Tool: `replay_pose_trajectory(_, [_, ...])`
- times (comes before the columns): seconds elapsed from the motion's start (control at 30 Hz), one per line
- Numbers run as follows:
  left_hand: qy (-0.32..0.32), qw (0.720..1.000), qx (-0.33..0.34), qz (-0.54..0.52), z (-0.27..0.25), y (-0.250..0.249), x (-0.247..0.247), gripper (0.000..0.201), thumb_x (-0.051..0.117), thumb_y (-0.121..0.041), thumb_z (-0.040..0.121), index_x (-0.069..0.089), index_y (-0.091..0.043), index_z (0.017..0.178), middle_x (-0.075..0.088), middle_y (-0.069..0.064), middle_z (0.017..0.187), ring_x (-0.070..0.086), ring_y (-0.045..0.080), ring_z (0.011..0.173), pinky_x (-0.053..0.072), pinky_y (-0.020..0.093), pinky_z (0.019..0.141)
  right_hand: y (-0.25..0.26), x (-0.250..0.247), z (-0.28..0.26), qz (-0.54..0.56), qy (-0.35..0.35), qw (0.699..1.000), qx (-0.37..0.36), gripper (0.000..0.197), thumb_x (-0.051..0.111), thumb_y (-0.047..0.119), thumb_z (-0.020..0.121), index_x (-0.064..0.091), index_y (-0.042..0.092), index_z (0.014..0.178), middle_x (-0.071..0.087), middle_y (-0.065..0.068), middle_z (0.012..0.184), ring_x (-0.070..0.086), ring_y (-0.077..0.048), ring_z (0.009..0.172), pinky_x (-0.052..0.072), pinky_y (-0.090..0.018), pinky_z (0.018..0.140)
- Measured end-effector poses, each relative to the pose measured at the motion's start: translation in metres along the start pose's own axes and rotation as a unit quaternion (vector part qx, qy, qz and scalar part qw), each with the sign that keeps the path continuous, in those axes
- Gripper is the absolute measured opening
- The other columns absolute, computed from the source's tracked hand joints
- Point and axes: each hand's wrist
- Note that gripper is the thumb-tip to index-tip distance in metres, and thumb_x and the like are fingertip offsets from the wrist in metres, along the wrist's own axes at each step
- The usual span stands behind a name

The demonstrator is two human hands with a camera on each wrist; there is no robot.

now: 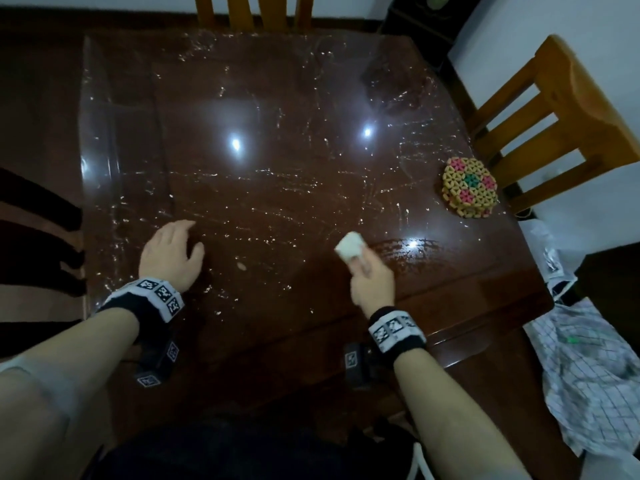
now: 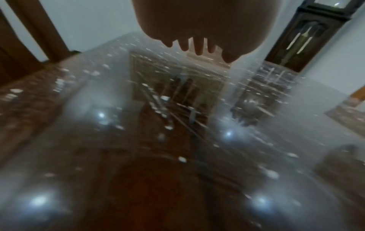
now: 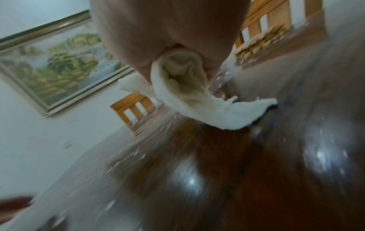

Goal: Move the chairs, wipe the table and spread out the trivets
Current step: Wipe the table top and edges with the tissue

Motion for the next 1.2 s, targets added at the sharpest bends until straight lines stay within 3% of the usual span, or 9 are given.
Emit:
replay_pose_trajectory(0.07, [-0.021,0.999,-0.051,0.003,0.000,0.016,-0.007,0.049,0.047,-0.028,0.096,0.041,-0.009,0.141,0.044,0.013,0.144,0.037,0.031,0.134,0.029,0.045,0.113,-0.006,-0.018,0.023,-0.082,-0.044,0.995,0.021,0.040,0.042,0.029,0.100,0.049,0.019,0.138,0.053,-0.007,0.139,0.047,-0.027,0.128,0.037,-0.036,0.103])
replay_pose_trajectory(0.13, [-0.035,0.992,-0.124,-0.014,-0.002,0.033,-0.011,0.051,0.046,-0.027,0.095,0.039,-0.009,0.142,0.040,0.013,0.147,0.033,0.032,0.136,0.026,0.045,0.113,-0.016,-0.021,0.039,-0.185,0.013,0.981,0.051,0.049,0.032,0.035,0.101,0.031,0.025,0.149,0.023,-0.008,0.158,0.022,-0.029,0.144,0.024,-0.046,0.113])
replay_pose_trajectory(0.2, [-0.043,0.978,-0.200,-0.043,-0.008,0.050,-0.011,0.052,0.046,-0.027,0.095,0.036,-0.009,0.143,0.035,0.014,0.150,0.030,0.034,0.137,0.024,0.045,0.113,-0.027,-0.009,0.046,-0.263,0.077,0.958,0.083,0.052,0.024,0.038,0.102,0.015,0.031,0.153,-0.004,-0.006,0.162,0.000,-0.031,0.148,0.011,-0.056,0.115])
replay_pose_trajectory(0.3, [-0.044,0.954,-0.289,-0.073,-0.019,0.074,-0.009,0.054,0.046,-0.028,0.095,0.035,-0.008,0.144,0.033,0.018,0.150,0.030,0.037,0.136,0.025,0.046,0.112,-0.027,0.009,0.047,-0.280,0.084,0.953,0.085,0.052,0.020,0.036,0.103,0.008,0.033,0.154,-0.014,-0.005,0.161,-0.008,-0.029,0.148,0.004,-0.056,0.117])
replay_pose_trajectory(0.53, [-0.018,0.921,-0.366,-0.134,-0.035,0.112,-0.001,0.055,0.037,-0.036,0.098,0.031,-0.012,0.148,0.029,0.017,0.152,0.027,0.036,0.138,0.021,0.045,0.114,0.040,0.076,0.043,-0.281,0.171,0.940,-0.092,0.047,0.026,0.031,0.104,0.026,0.033,0.151,0.005,-0.004,0.162,0.000,-0.025,0.149,0.007,-0.050,0.118])
replay_pose_trajectory(0.73, [0.030,0.891,-0.393,-0.225,-0.044,0.136,0.001,0.052,0.030,-0.034,0.102,0.033,-0.009,0.147,0.030,0.016,0.153,0.030,0.035,0.139,0.022,0.041,0.114,0.090,0.144,-0.032,-0.298,0.262,0.886,-0.239,0.046,0.037,0.031,0.102,0.033,0.032,0.148,0.011,-0.001,0.162,0.008,-0.024,0.149,0.008,-0.048,0.119])
replay_pose_trajectory(0.83, [0.079,0.874,-0.392,-0.275,-0.050,0.140,0.000,0.054,0.024,-0.038,0.104,0.034,-0.008,0.147,0.030,0.013,0.154,0.029,0.032,0.140,0.022,0.038,0.115,0.091,0.159,-0.067,-0.251,0.270,0.891,-0.263,0.042,0.040,0.023,0.101,0.047,0.032,0.141,0.027,0.003,0.157,0.016,-0.016,0.147,0.009,-0.039,0.121])
replay_pose_trajectory(1.03, [0.128,0.854,-0.377,-0.335,-0.053,0.147,-0.013,0.051,0.027,-0.034,0.104,0.045,0.000,0.138,0.043,0.020,0.144,0.043,0.037,0.130,0.035,0.043,0.109,0.093,0.142,-0.073,-0.122,0.263,0.940,-0.179,0.032,0.053,0.020,0.095,0.066,0.031,0.123,0.062,0.003,0.130,0.055,-0.017,0.123,0.044,-0.033,0.101])
replay_pose_trajectory(1.2, [0.124,0.863,-0.381,-0.307,-0.050,0.153,-0.022,0.049,0.027,-0.034,0.104,0.041,-0.006,0.142,0.039,0.016,0.147,0.037,0.032,0.134,0.027,0.037,0.109,0.112,0.103,-0.037,-0.001,0.124,0.991,-0.050,0.033,0.053,0.016,0.097,0.062,0.018,0.128,0.061,-0.003,0.129,0.055,-0.017,0.121,0.040,-0.026,0.102])
Point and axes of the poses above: each hand's wrist, its own z-axis towards the middle knuckle, its own x-axis out of the palm, y = z × x
